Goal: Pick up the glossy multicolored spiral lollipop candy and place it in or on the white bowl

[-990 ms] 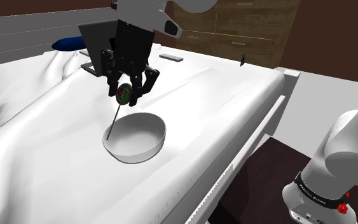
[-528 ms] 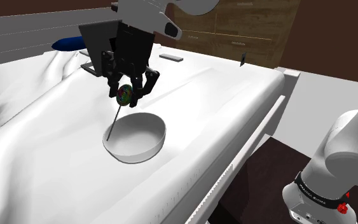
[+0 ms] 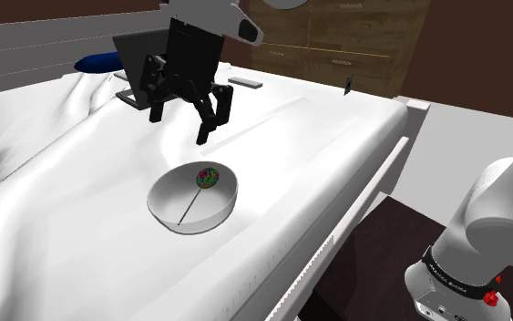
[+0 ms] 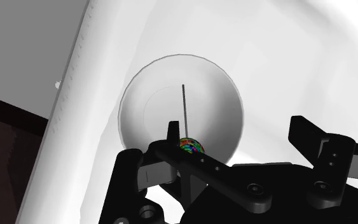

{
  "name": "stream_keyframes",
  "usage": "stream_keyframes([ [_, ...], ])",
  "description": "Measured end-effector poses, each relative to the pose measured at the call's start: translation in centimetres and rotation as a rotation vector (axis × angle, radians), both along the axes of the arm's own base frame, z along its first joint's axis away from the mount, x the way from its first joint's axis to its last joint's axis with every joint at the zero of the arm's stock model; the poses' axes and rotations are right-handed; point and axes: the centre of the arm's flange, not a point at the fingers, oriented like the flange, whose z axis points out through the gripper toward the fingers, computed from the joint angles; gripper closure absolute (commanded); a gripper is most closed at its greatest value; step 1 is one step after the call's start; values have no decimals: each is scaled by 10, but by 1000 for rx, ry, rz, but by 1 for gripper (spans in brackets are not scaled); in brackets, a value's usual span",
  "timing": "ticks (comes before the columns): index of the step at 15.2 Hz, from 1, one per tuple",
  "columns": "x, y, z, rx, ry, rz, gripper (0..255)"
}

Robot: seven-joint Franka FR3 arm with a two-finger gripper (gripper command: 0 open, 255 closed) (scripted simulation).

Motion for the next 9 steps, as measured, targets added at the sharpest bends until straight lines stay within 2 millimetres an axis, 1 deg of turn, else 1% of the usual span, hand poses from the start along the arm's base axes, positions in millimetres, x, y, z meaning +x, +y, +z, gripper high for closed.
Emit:
stream_keyframes([
  [2,-3,-10,21,0,0,0,0],
  [3,-4,-12,25,0,-1,0,0],
  [5,-3,-14,29,0,0,0,0],
  [9,-3,-15,31,0,0,0,0],
])
